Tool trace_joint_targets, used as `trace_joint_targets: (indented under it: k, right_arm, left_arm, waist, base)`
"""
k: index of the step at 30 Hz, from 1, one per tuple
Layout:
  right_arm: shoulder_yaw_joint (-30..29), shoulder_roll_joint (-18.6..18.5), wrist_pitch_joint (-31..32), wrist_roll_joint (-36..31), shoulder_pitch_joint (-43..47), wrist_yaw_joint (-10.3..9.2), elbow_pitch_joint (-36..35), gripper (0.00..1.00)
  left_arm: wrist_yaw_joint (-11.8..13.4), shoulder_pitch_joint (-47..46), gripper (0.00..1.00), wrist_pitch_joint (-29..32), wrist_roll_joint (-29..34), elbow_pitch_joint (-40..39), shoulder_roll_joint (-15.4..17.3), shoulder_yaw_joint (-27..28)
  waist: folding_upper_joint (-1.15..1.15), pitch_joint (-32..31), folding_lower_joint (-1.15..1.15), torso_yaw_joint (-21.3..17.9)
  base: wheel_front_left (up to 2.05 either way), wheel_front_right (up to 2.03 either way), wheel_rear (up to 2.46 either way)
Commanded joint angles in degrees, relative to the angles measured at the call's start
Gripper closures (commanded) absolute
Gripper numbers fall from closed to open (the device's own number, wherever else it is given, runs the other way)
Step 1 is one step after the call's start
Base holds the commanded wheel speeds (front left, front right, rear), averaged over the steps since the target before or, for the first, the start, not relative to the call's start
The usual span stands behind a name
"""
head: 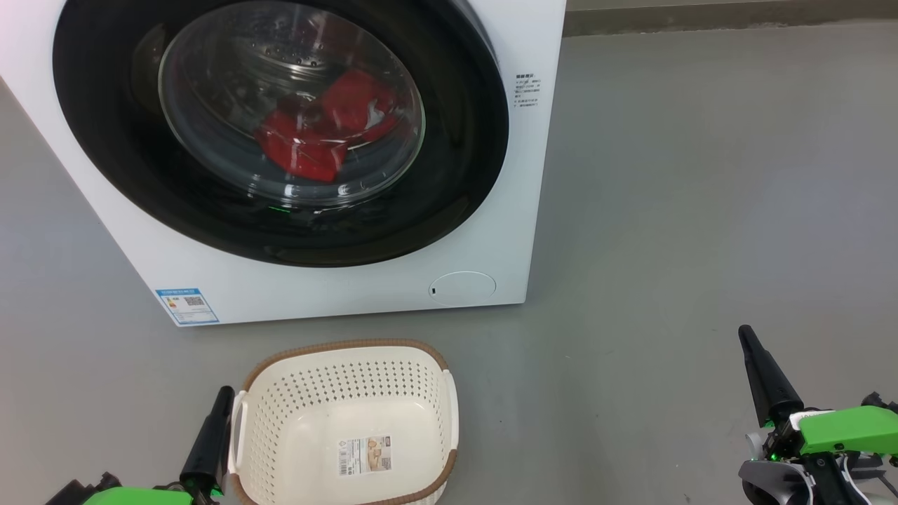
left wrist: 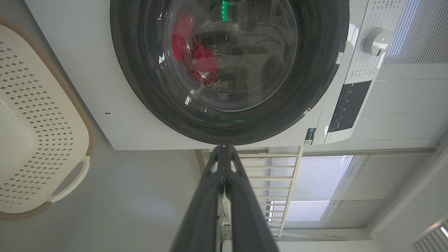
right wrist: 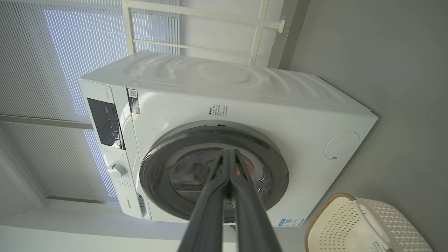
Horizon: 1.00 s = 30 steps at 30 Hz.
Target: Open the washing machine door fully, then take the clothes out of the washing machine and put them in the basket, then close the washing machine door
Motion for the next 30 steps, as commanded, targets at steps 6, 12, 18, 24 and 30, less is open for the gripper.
trace_joint_targets:
  k: [6,12,18,24,30]
  right_arm:
    - [1.0,-0.45,0.32,0.01,-2.38,-0.03,-1.47,1.0]
    - [1.0,-0.45,0.32,0.01,-2.38,-0.03,-1.47,1.0]
    - [1.0,-0.45,0.32,0.01,-2.38,-0.03,-1.47,1.0]
    - [1.0,-0.45,0.32,0.01,-2.38,-0.03,-1.47,1.0]
    - [1.0,-0.45,0.32,0.01,-2.38,-0.03,-1.47,1.0]
  left_arm:
    - [-0.42,-2.38,1.0,0.33,-0.42,-1.21,1.03,1.95]
    - [-0.42,-2.38,1.0,0.33,-0.42,-1.21,1.03,1.95]
    - [-0.42,-2.38,1.0,0.33,-0.42,-1.21,1.03,1.95]
    - [-0.42,-2.38,1.0,0.33,-0.42,-1.21,1.03,1.95]
    - [-0.42,-2.38,1.0,0.33,-0.42,-1.21,1.03,1.95]
  waist:
    - [0.0,0.0,0.0,0.0]
    - [0.0,0.0,0.0,0.0]
    - [0.0,0.0,0.0,0.0]
    - [0.0,0.0,0.0,0.0]
    - [0.0,0.0,0.0,0.0]
  base:
    - [0.0,0.0,0.0]
    - [0.0,0.0,0.0]
    - [0.0,0.0,0.0]
    - [0.0,0.0,0.0]
    - [0.0,0.0,0.0]
